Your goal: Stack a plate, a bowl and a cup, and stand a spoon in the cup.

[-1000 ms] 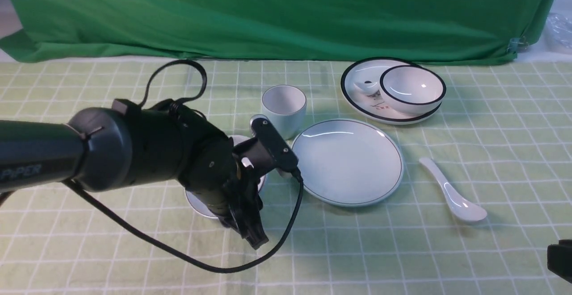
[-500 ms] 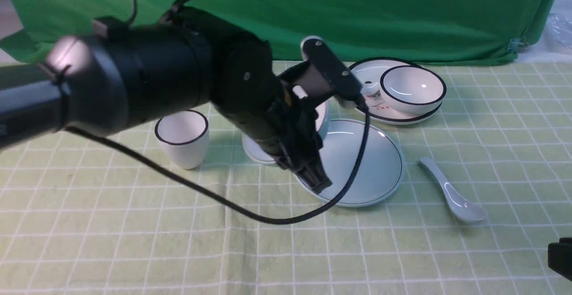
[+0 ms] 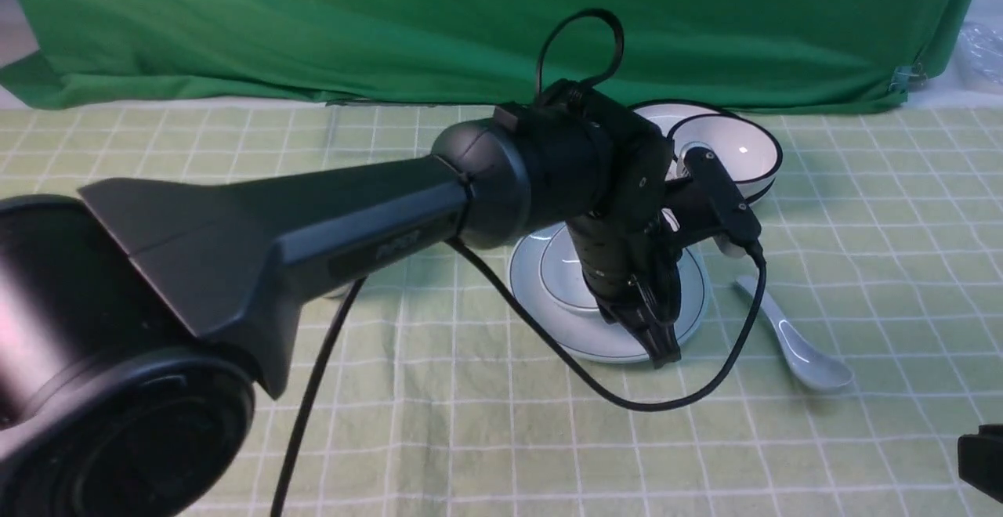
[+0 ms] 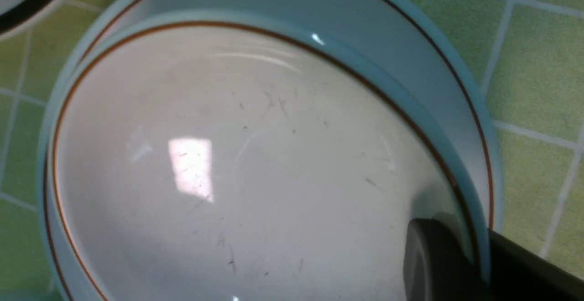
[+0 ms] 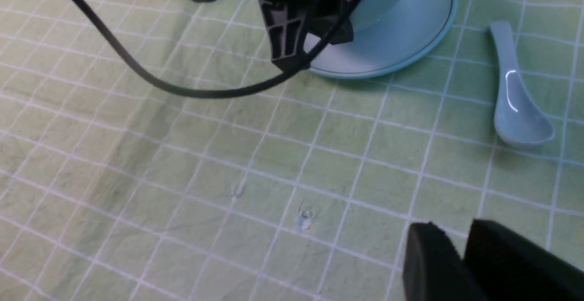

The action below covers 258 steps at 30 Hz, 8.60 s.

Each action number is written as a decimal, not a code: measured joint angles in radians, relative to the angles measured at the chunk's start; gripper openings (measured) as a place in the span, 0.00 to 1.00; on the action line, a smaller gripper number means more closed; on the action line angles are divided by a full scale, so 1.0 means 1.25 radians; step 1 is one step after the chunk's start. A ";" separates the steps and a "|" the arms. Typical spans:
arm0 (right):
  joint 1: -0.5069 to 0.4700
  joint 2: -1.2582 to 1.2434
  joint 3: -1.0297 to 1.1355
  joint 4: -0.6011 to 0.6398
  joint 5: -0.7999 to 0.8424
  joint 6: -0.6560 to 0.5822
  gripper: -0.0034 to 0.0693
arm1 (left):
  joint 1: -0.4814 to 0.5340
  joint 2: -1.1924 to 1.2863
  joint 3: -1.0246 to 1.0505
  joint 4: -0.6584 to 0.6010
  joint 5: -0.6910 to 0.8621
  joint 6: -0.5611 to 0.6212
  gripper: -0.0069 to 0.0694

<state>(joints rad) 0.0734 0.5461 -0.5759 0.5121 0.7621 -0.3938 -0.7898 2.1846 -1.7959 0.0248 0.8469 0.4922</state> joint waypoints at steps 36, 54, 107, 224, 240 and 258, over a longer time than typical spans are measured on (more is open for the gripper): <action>0.000 0.290 -0.144 -0.053 0.074 0.007 0.46 | 0.218 -0.071 -0.024 0.035 0.051 0.002 0.52; 0.000 0.290 -0.144 -0.053 0.074 0.006 0.46 | 0.218 0.039 -0.024 0.043 -0.066 0.096 0.19; 0.000 0.332 -0.164 -0.053 0.038 0.023 0.58 | 0.042 0.023 -0.177 -0.032 0.150 0.110 0.67; 0.384 0.125 0.170 -0.293 -0.603 0.262 0.20 | 0.033 -1.606 1.441 0.010 -0.560 -0.290 0.09; 0.034 -0.313 0.423 -0.308 -0.471 0.134 0.07 | 0.033 -1.608 1.442 0.010 -0.520 -0.289 0.09; -0.001 -0.434 0.466 -0.304 -0.412 0.153 0.09 | 0.033 -1.608 1.442 0.010 -0.519 -0.287 0.09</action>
<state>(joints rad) 0.0719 0.0039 0.0065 0.1319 0.2471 -0.2022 -0.7490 0.1741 0.0066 0.0374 0.1987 0.1333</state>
